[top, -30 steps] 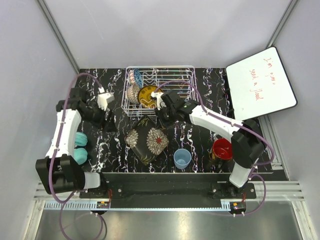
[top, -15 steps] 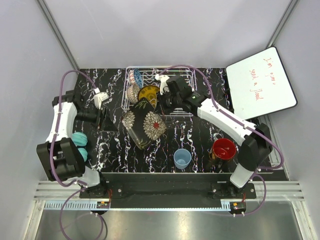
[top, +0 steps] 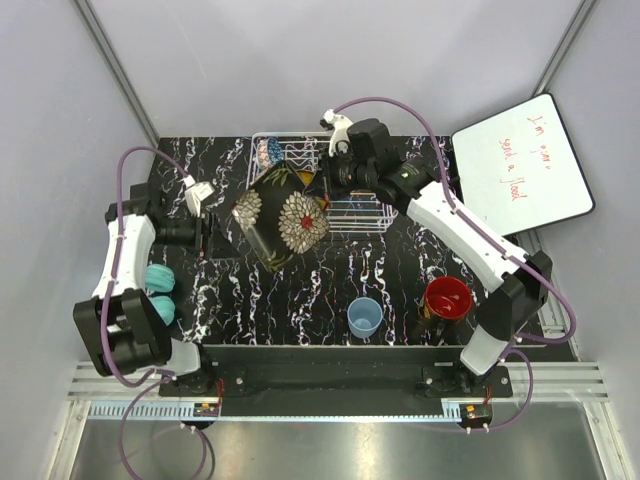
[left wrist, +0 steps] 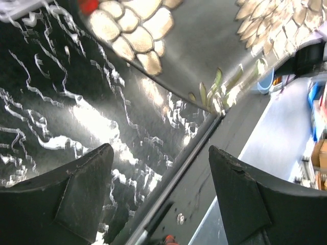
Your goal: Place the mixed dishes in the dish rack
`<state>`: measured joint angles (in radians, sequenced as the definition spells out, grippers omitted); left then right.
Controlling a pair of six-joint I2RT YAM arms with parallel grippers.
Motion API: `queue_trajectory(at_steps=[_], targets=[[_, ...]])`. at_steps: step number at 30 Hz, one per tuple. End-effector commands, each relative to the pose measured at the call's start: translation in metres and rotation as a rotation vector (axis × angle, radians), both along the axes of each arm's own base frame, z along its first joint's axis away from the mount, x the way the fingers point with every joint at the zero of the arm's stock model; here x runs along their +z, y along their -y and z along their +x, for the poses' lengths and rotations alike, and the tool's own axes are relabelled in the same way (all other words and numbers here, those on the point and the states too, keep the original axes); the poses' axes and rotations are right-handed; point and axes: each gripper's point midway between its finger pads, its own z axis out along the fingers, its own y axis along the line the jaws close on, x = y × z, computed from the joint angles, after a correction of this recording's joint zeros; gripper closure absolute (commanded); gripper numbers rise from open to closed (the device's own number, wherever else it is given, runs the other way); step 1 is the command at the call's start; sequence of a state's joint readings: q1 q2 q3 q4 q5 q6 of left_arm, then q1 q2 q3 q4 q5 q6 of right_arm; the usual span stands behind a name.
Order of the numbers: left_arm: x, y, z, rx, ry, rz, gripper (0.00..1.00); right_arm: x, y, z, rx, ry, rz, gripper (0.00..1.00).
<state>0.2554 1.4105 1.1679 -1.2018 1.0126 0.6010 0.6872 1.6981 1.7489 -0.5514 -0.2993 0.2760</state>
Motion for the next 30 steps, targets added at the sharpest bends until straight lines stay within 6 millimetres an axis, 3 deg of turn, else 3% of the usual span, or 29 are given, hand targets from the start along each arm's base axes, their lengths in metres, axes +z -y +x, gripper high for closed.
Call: queue_trajectory(at_steps=[1, 8, 12, 20, 23, 25, 26, 28, 30], targets=[[0.038, 0.013, 0.025, 0.076, 0.158, -0.098, 0.22, 0.09, -0.018, -0.001, 0.046, 0.101, 0.258, 1.0], [0.07, 0.04, 0.041, 0.074, 0.156, -0.188, 0.22, 0.099, -0.026, 0.003, 0.059, 0.071, 0.318, 1.0], [0.067, 0.049, 0.052, 0.073, 0.175, -0.178, 0.22, 0.103, -0.027, 0.003, 0.065, 0.072, 0.333, 1.0], [0.063, 0.055, 0.053, 0.091, 0.154, -0.19, 0.22, 0.107, -0.021, 0.004, 0.062, 0.065, 0.37, 1.0], [0.075, 0.062, 0.056, 0.098, 0.143, -0.227, 0.45, 0.106, -0.025, 0.004, 0.065, 0.047, 0.406, 1.0], [0.088, 0.068, 0.06, 0.092, 0.169, -0.261, 0.68, 0.095, -0.028, 0.005, 0.063, 0.005, 0.418, 1.0], [0.094, 0.07, 0.06, 0.104, 0.145, -0.287, 0.74, 0.095, -0.031, 0.005, 0.071, 0.006, 0.436, 1.0], [0.108, 0.073, 0.064, 0.093, 0.17, -0.317, 0.77, 0.076, -0.035, 0.006, 0.065, -0.048, 0.44, 1.0], [0.12, 0.075, 0.066, 0.101, 0.171, -0.353, 0.76, 0.072, -0.038, 0.007, 0.074, -0.054, 0.464, 1.0]])
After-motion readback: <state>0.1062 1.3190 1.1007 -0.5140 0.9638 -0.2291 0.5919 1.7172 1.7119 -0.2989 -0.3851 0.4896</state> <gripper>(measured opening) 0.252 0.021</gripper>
